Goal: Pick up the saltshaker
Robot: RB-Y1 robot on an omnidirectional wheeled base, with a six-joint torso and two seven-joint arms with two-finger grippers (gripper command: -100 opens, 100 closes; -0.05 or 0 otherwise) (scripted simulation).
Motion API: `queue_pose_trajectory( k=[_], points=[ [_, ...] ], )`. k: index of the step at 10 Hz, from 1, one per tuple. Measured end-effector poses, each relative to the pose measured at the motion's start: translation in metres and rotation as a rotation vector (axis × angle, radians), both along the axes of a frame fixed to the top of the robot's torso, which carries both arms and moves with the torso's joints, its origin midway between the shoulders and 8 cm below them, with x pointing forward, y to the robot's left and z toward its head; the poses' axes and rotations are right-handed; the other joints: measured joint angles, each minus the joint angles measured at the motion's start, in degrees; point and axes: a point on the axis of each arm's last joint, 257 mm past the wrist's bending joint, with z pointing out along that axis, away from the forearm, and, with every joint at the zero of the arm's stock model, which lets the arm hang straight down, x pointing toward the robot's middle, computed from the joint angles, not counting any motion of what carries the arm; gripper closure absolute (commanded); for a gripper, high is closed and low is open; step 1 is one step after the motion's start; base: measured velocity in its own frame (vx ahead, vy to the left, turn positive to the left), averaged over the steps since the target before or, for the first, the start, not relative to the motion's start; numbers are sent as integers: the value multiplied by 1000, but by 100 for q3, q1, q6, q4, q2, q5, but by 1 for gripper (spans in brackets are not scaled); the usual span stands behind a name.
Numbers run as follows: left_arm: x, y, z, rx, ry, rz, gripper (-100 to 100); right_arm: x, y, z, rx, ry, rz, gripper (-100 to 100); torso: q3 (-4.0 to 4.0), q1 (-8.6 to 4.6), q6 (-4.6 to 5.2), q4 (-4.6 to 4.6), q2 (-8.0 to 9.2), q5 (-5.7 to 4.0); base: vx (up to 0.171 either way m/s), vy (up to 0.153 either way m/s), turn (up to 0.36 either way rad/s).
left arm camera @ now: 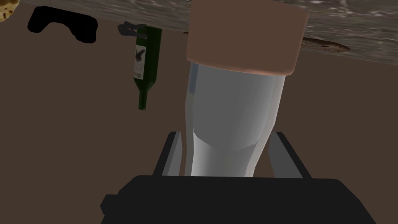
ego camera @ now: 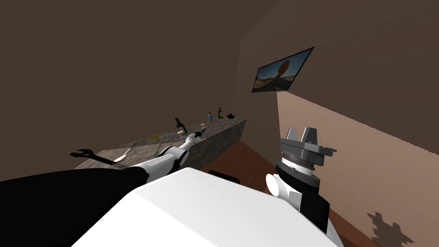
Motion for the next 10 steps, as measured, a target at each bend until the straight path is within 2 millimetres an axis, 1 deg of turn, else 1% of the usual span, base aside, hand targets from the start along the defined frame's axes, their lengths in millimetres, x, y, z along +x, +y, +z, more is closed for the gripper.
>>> queue_pose_trajectory(
  k=[1, 3, 6, 7, 9, 10],
  points=[
    [-3, 1, 0, 2, -2, -2, 100, 0, 0, 0, 0, 0, 0, 0, 2, 10, 1, -4, 8, 6, 86, -26, -18],
    [-16, 18, -8, -6, 4, 20, 100, 0, 0, 0, 0, 0, 0, 0, -21, 16, -6, -16, -27, 10, 88, -7, 8],
    [-30, 21, -13, -4, 1, 20, 100, 0, 0, 0, 0, 0, 0, 0, -26, 39, -12, -43, -9, 34, -1, -2, 1],
    [-32, 20, -13, -2, -3, 17, 100, 0, 0, 0, 0, 0, 0, 0, -26, 39, -11, -45, -5, 36, 94, -6, -14],
    [-48, 36, -22, -6, 5, 37, 100, 0, 0, 0, 0, 0, 0, 0, -52, 41, -17, -57, -48, 39, 88, -25, 8],
    [-55, 39, -23, -6, 6, 39, 100, 0, 0, 0, 0, 0, 0, 0, -54, 44, -21, -70, -38, 49, 19, -4, 3]
  ],
)
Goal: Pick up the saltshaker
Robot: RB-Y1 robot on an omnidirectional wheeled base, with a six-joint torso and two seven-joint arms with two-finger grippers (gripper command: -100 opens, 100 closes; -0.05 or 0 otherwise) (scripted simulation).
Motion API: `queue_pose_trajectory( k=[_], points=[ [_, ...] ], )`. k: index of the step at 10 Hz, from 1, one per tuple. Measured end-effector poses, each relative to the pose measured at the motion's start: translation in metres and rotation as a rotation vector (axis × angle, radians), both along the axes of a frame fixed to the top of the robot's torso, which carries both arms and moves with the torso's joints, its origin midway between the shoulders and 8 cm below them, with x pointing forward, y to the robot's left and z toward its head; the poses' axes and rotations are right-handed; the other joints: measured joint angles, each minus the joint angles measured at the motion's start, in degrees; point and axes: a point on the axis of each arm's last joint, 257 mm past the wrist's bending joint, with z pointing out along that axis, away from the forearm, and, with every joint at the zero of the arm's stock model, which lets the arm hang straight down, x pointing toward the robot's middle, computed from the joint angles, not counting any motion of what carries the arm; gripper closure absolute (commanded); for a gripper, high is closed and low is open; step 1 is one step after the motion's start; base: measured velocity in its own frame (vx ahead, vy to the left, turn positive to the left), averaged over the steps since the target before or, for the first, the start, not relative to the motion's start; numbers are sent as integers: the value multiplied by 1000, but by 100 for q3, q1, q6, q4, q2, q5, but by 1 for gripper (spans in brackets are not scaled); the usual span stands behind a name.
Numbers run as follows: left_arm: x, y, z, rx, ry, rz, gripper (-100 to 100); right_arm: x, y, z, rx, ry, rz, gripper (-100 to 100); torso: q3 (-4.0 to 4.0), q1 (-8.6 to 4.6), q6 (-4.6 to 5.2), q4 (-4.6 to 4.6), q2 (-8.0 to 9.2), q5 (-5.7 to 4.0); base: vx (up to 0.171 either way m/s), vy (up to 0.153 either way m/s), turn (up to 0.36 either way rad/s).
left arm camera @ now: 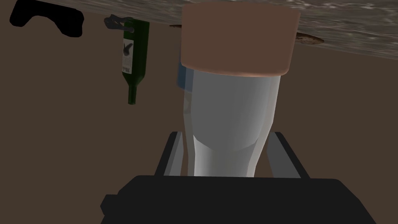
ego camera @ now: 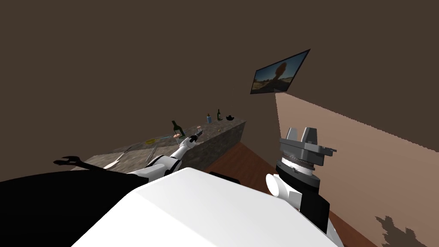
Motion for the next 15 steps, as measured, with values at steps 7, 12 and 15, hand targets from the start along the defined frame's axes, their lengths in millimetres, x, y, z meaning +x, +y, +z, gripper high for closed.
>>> queue_pose_trajectory(
  k=[7, 12, 15],
  points=[
    [-44, 13, -2, 3, -16, 4, 100, 0, 0, 0, 0, 0, 0, 0, -11, 13, -3, -13, -11, 11, 70, -14, 1],
    [-76, 21, -4, 9, -13, 7, 100, 0, 0, 0, 0, 0, 0, 0, -15, 23, -8, -30, -1, 29, 49, -9, 2],
    [-101, 21, -3, 10, -10, 3, 100, 0, 0, 0, 0, 0, 0, 0, -16, 21, -5, -33, 3, 31, 56, -23, 0]
  ],
)
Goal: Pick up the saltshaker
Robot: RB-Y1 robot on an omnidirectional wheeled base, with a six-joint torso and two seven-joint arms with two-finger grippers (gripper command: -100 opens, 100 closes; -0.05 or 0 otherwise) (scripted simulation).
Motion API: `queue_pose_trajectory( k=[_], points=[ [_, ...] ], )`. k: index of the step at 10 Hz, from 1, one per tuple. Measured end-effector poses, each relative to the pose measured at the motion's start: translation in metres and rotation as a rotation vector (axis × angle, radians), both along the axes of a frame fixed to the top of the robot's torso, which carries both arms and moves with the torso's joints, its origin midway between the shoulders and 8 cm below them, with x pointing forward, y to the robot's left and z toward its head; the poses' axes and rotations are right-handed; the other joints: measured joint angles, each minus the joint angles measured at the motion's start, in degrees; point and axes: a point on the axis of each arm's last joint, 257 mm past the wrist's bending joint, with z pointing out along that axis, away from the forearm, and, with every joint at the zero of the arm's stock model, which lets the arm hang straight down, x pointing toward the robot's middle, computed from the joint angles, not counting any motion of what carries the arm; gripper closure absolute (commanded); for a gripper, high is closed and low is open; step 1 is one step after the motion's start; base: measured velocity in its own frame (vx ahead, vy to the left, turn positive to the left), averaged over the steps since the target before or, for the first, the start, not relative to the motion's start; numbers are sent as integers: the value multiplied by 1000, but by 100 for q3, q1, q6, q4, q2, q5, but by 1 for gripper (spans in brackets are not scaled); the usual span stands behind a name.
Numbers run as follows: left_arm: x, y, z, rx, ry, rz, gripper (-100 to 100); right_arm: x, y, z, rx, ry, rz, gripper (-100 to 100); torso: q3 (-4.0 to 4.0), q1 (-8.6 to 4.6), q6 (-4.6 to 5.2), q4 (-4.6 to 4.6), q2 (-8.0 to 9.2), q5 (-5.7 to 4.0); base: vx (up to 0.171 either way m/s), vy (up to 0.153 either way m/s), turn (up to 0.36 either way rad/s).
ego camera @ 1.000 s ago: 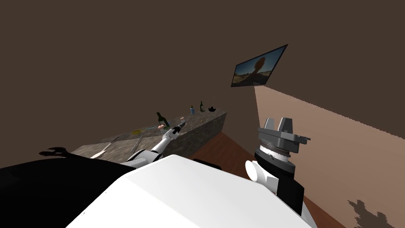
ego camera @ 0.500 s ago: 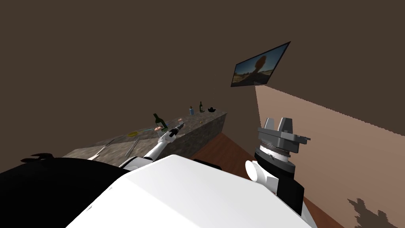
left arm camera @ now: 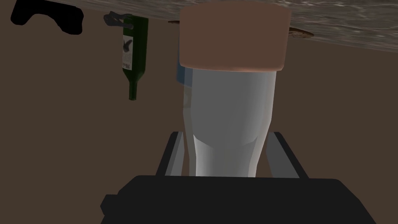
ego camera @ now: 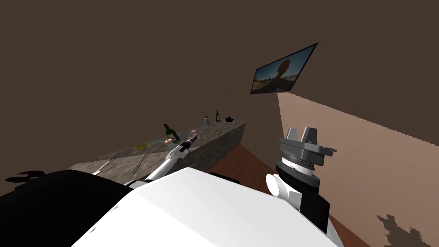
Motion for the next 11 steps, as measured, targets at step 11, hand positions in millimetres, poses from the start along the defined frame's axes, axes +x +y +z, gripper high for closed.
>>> queue_pose_trajectory(
  k=[11],
  points=[
    [-86, -1, 15, 5, 19, -24, 100, 0, 0, 0, 0, 0, 0, 0, -6, -3, 7, 0, -12, -4, 69, -12, 1]
  ],
)
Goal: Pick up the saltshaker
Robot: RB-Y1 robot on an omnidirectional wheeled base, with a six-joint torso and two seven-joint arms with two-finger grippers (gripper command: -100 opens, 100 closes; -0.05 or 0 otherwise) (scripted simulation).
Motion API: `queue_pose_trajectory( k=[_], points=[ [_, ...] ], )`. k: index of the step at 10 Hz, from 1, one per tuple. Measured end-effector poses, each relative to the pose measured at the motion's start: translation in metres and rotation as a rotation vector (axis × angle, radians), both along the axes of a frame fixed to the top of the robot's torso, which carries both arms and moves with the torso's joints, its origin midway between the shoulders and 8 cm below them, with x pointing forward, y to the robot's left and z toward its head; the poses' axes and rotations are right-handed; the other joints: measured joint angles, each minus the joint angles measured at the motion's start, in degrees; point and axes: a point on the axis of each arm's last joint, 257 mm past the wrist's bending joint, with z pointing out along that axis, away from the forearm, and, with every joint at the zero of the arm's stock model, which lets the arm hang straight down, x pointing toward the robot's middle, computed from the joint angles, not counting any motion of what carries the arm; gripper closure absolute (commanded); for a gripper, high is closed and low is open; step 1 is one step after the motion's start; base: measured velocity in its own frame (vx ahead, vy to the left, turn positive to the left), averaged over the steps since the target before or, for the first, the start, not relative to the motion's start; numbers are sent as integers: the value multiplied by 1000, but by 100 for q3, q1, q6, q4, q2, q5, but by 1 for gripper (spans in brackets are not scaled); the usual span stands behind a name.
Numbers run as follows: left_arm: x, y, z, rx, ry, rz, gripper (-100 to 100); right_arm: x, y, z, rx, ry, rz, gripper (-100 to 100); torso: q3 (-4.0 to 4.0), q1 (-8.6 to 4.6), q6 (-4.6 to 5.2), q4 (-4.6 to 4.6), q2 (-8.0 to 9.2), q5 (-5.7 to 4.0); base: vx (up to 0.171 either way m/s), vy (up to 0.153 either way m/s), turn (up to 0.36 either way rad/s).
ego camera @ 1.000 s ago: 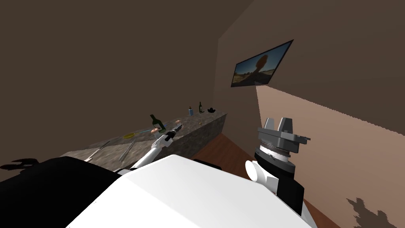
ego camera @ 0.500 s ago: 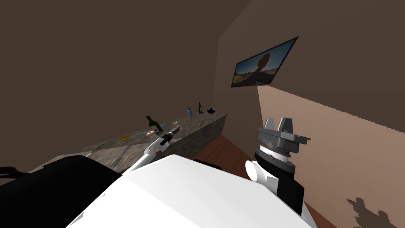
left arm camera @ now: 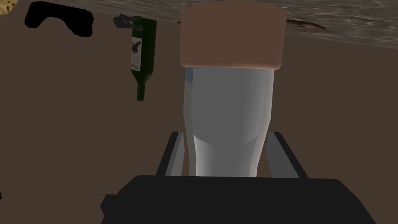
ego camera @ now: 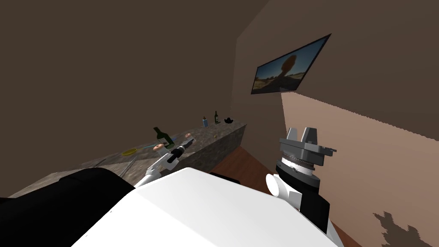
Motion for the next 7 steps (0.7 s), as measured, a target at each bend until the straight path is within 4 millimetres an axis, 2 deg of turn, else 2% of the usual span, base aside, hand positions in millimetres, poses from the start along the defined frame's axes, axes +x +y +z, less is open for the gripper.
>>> queue_pose_trajectory(
  k=[1, 4, 6, 7],
  points=[
    [-7, -3, 0, 0, 6, -5, 100, 0, 0, 0, 0, 0, 0, 0, 10, 1, -1, 4, 17, -1, -14, 0, 9],
    [-23, -10, 8, 0, 7, -15, 100, 0, 0, 0, 0, 0, 0, 0, -4, -11, 3, 2, -13, -5, 94, -25, 1],
    [-36, -19, 15, -4, 10, -28, 100, 0, 0, 0, 0, 0, 0, 0, 11, -1, 4, 6, 17, -3, 5, 4, 0],
    [-36, -20, 16, -4, 9, -30, 0, 0, 0, 0, 0, 0, 0, 0, 15, 2, 4, 8, 23, -2, 0, 0, 0]
  ],
)
